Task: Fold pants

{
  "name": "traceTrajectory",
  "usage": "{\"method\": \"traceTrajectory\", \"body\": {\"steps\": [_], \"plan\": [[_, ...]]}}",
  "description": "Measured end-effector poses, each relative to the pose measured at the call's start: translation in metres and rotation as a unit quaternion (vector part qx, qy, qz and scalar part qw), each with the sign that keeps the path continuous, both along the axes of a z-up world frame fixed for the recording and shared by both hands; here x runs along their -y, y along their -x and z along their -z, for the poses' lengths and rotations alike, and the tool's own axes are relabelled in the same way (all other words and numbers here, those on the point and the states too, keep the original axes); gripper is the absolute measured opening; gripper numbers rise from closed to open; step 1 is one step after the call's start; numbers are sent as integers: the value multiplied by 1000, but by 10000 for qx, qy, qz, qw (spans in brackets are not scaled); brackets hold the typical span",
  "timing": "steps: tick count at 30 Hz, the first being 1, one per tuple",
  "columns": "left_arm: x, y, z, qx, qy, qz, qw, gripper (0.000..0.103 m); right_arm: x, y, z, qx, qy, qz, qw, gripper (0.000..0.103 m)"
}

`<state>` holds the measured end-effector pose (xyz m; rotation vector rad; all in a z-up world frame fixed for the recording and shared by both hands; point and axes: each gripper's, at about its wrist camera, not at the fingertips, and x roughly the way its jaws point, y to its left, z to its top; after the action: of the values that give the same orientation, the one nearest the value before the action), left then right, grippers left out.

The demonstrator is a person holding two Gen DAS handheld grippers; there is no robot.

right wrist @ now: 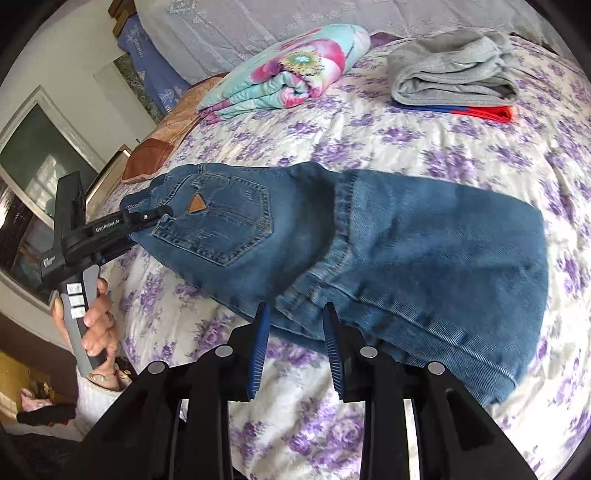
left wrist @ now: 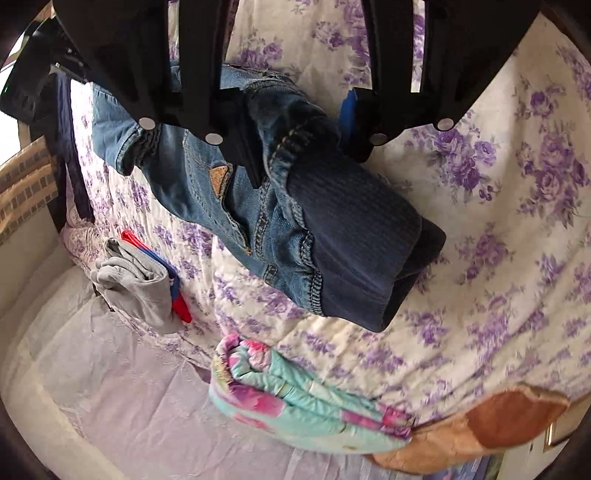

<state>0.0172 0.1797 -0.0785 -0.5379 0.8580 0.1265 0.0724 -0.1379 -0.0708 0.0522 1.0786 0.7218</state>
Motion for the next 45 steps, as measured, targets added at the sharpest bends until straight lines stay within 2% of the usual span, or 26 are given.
{"method": "traceTrajectory", "body": {"steps": [2,5,7,14,18,21,22,26,29,32,36,38,40,43,45], "plan": [[3,2,-7,121,-23,55,9999,35,-22,-18,-4,76,72,-218,9997,30],[2,2,-8,122,-39,83,9999,35,-57,-48,3,218,551,-200,9980,29],[1,0,-7,47,-34,96,9999,35,-78,-61,14,283,883,-230,9954,12],[-12,-8,8,-143,224,250,9993,35,-99,-85,59,-217,1224,-172,9921,11],[-13,-10,11,-146,234,280,9992,35,-101,-89,59,-308,1256,-162,9915,10],[-10,-10,6,-76,150,321,9993,35,-99,-87,57,-371,1255,-142,9913,10],[-8,-10,4,-50,90,339,9994,35,-96,-84,53,-408,1215,-114,9917,14],[-1,-12,-7,34,-127,445,9989,35,-87,-49,36,-274,1027,-409,9935,15],[5,-14,-15,96,-247,510,9983,35,-89,-30,44,-442,1030,-659,9915,15],[16,-15,-24,170,-366,645,9971,35,-93,-29,61,-417,1066,-610,9916,13],[37,-17,-39,266,-734,737,9942,35,-92,-27,56,-426,1008,-562,9924,13],[47,-18,-49,339,-875,826,9922,35,-82,-23,43,-435,766,-541,9946,15],[60,-20,-57,396,-1060,929,9892,34,-61,-19,19,-183,451,-382,9981,22],[78,-24,-66,481,-1228,1060,9856,33,-22,-22,-10,413,460,309,9976,30],[90,-27,-72,550,-1243,1155,9840,32,-6,-38,-5,310,428,645,9965,31]]}}
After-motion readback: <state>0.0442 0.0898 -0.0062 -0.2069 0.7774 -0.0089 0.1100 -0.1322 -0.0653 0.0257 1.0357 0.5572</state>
